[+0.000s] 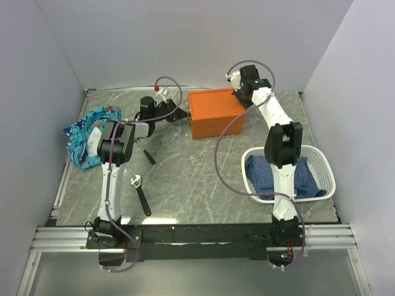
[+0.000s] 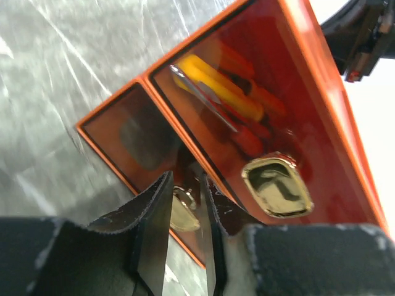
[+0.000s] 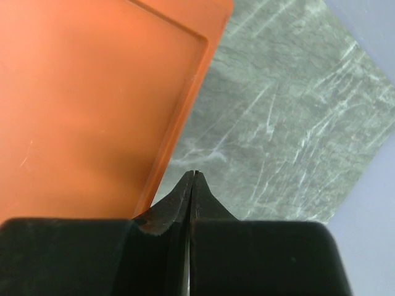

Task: Sort the tools into containers

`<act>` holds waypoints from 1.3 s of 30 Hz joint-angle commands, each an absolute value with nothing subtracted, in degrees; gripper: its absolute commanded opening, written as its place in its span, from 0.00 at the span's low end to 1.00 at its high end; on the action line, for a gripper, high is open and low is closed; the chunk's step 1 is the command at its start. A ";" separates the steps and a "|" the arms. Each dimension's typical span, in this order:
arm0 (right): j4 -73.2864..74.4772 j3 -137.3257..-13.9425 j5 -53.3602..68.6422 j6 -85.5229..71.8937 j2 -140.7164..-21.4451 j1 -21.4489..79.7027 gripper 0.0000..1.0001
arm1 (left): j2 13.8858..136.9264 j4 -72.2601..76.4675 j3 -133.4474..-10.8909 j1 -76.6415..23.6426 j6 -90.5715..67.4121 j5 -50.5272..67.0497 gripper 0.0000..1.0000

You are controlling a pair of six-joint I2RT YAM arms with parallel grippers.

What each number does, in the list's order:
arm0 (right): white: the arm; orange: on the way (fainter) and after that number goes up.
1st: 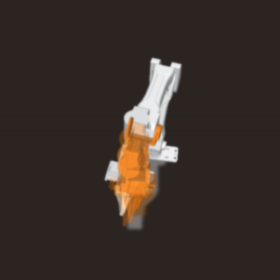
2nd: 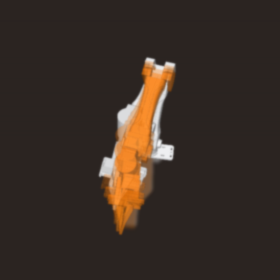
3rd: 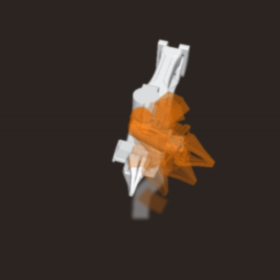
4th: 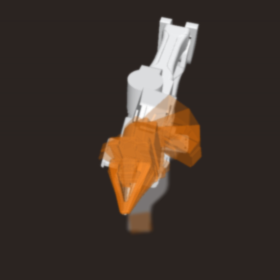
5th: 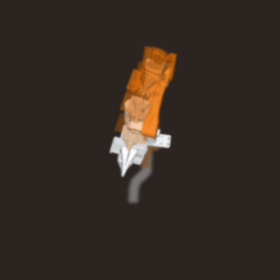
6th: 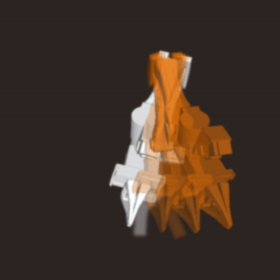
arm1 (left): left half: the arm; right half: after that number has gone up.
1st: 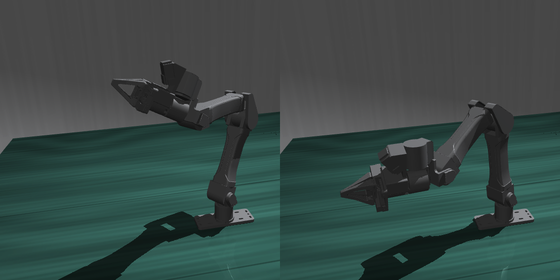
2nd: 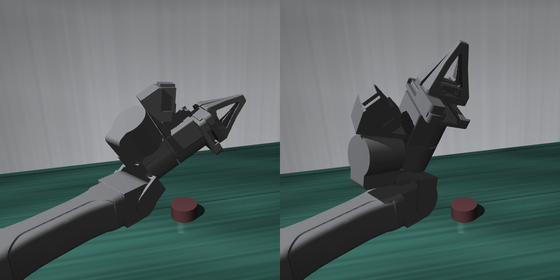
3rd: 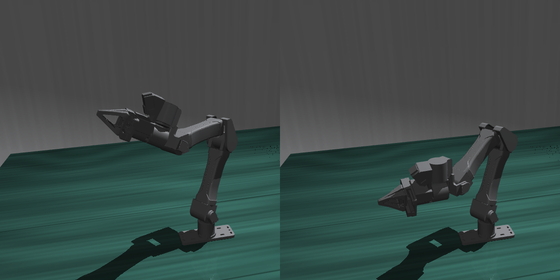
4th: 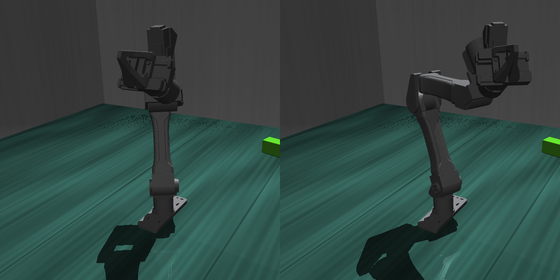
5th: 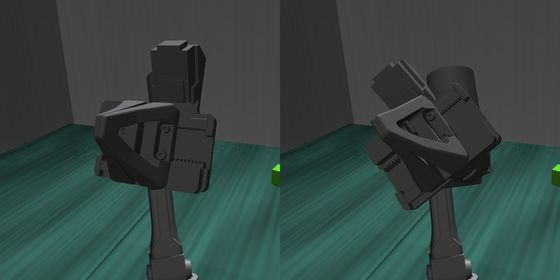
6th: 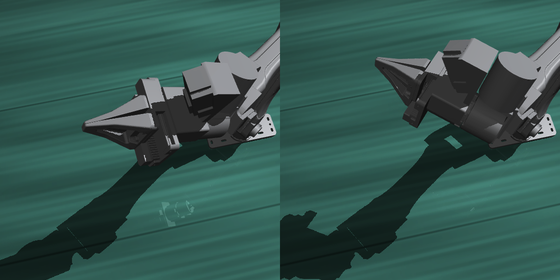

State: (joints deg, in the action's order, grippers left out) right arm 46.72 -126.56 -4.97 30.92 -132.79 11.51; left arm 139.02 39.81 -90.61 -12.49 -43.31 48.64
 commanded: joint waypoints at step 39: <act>49.22 -120.94 -2.81 29.88 -129.28 22.94 0.21 | 94.22 -60.98 -67.33 -10.65 40.51 59.15 0.56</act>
State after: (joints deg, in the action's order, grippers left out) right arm 43.97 -122.19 -4.95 32.71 -128.70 21.85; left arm 94.98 -33.89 -67.85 -14.57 20.21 58.24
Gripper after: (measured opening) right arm 0.115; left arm 0.549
